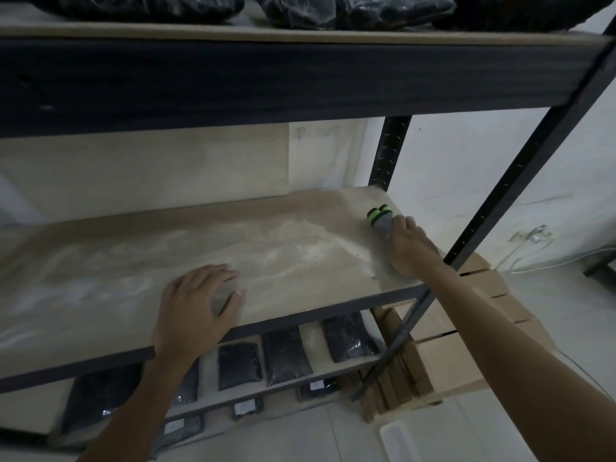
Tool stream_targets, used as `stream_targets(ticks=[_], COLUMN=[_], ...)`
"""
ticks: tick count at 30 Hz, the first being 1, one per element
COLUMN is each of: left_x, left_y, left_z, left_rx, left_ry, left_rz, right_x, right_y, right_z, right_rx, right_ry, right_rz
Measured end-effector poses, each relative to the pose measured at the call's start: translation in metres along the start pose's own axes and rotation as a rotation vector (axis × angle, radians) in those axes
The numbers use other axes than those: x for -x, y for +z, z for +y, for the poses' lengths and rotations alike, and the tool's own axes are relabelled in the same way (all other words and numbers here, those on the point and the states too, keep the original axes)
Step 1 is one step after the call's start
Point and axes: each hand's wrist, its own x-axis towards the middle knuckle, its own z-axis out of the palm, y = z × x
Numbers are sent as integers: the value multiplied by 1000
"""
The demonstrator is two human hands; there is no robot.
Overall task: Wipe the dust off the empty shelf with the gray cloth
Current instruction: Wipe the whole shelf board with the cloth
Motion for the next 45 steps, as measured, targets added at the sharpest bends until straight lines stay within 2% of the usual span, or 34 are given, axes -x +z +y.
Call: stream_targets(ticks=[3, 8, 13, 16, 19, 26, 30, 32, 34, 37, 42, 43, 45], left_x=[-1, 1, 2, 1, 1, 2, 2, 2, 1, 1, 2, 2, 1], left_y=[1, 3, 1, 1, 2, 1, 0, 1, 1, 0, 0, 0, 1], left_z=[-1, 0, 1, 0, 0, 2, 2, 1, 1, 2, 2, 1, -1], left_rx=[-4, -23, -6, 2, -5, -2, -5, -5, 0, -1, -13, -17, -13], left_ry=[4, -21, -17, -18, -19, -27, -34, -32, -33, -36, -43, -40, -27], left_rz=[-10, -12, -14, -8, -2, -22, -30, -30, -31, -33, -18, -18, -19], right_x=[21, 44, -2, -13, -4, 18, -33, -60, -69, -52, -43, -53, -82], right_y=[7, 7, -14, -2, 11, 14, -10, -11, 0, 16, -5, -13, -25], right_z=[-12, -30, -15, -8, -17, -38, -31, -31, -38, -55, -70, -74, -82], right_rx=[-41, -212, -202, -63, -40, -158, -202, -180, -91, -78, -178, -164, -141], right_ry=[-158, -272, -99, -24, -141, -420, -313, -210, -184, -306, -662, -669, -564], right_rz=[-3, -131, 85, 31, 21, -23, 130, 72, 6, 4, -191, -166, -35])
